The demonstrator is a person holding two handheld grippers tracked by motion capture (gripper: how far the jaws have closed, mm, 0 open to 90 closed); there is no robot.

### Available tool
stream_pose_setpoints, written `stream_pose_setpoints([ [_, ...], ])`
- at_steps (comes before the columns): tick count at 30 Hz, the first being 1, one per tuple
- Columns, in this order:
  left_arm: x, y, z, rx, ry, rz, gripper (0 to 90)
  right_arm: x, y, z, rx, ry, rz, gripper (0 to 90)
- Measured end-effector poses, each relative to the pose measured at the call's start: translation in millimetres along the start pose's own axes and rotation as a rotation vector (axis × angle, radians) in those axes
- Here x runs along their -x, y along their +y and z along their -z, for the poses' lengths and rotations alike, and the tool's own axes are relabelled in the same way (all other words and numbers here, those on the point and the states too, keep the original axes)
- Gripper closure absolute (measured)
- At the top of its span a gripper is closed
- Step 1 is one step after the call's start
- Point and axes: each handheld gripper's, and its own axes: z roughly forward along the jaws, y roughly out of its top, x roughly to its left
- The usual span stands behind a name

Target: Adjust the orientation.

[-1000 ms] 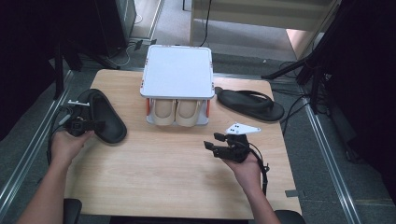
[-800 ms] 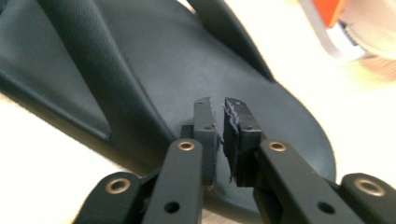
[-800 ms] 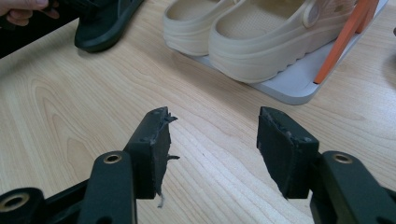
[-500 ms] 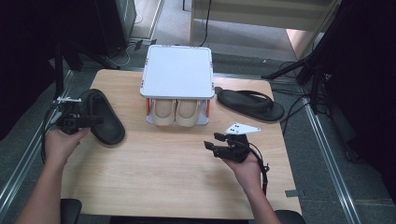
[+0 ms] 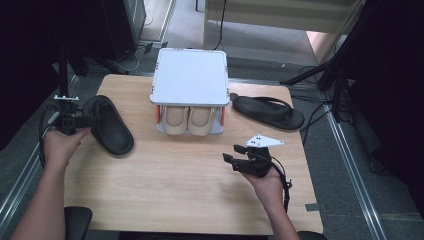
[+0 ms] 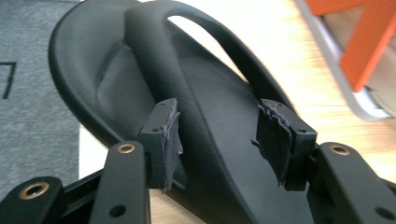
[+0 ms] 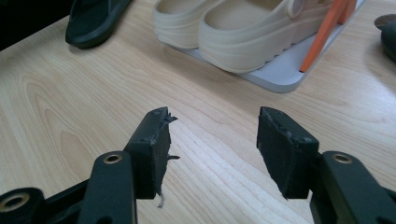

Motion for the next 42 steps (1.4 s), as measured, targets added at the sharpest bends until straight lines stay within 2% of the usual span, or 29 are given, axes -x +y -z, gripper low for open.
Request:
stream_pose_setpoints([
  [4, -7.0, -0.2, -8.8, -0.001, 0.009, 0.034, 48.4, 1.3, -2.9, 4.2, 0.005, -0.014, -0.007, 45.9],
  [12, -16.4, -2.0, -22.3, -0.015, 0.025, 0.061, 48.5, 1.7, -6.3, 7.6, 0.001, -0.028, -0.015, 45.9],
  [18, -14.5, -2.7, -29.4, -0.020, 0.035, 0.044, 50.6, 1.4, -6.8, 7.1, -0.004, -0.032, -0.019, 45.9],
  [25, -11.7, -2.7, -33.5, -0.031, 0.025, 0.030, 57.5, 1.3, -6.2, 4.5, -0.006, -0.031, -0.011, 45.9],
  [38, -15.1, -1.1, -32.9, -0.050, -0.009, 0.060, 62.0, 1.1, -5.7, 3.3, -0.010, -0.033, 0.000, 45.9],
  [42, -16.4, 0.1, -31.8, -0.051, -0.020, 0.089, 63.9, 1.7, -5.7, 3.6, -0.010, -0.037, -0.002, 45.9],
])
